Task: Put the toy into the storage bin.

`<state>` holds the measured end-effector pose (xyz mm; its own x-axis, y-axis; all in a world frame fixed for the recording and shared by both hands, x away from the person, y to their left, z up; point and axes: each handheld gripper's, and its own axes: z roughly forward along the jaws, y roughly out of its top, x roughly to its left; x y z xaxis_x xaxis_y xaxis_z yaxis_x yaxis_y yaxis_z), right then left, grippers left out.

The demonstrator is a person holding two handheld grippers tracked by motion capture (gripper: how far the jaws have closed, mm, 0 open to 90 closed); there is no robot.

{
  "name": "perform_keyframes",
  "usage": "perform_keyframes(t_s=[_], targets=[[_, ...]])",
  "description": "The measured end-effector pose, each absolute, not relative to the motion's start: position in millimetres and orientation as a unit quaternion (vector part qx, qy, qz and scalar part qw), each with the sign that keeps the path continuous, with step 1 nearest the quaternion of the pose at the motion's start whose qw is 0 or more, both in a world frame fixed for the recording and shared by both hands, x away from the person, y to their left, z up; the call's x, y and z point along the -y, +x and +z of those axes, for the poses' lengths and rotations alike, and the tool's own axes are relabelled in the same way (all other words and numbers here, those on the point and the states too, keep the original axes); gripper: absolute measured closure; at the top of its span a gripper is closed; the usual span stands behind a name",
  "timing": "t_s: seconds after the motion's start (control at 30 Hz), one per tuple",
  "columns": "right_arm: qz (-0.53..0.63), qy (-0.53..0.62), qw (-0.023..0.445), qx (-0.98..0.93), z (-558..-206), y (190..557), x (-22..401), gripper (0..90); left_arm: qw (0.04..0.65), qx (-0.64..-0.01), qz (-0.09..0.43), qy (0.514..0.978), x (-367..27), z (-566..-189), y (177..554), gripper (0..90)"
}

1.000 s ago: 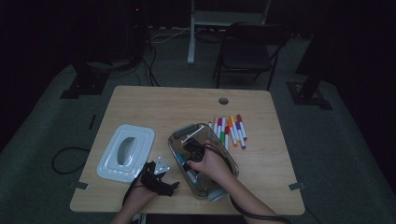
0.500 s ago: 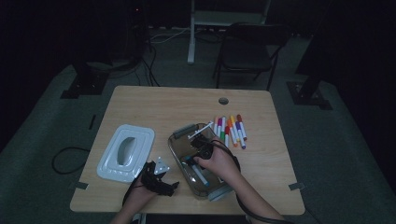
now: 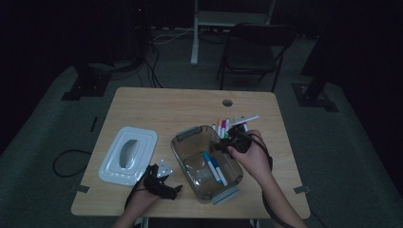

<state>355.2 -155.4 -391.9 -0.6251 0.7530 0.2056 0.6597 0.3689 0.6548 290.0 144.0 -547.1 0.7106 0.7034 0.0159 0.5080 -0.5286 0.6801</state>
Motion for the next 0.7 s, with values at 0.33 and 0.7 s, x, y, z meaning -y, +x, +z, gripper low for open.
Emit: perform_keyframes(t_s=[0.33,0.7], targets=[[0.372,0.490,0.118,-0.779,-409,386,219,62.5,0.336,-0.351,0.147,0.862,-144,-547,290,0.5],[0.345,0.552,0.119,-0.750,-455,432,258,68.6,0.336,-0.352,0.146,0.861,-144,-547,290,0.5]])
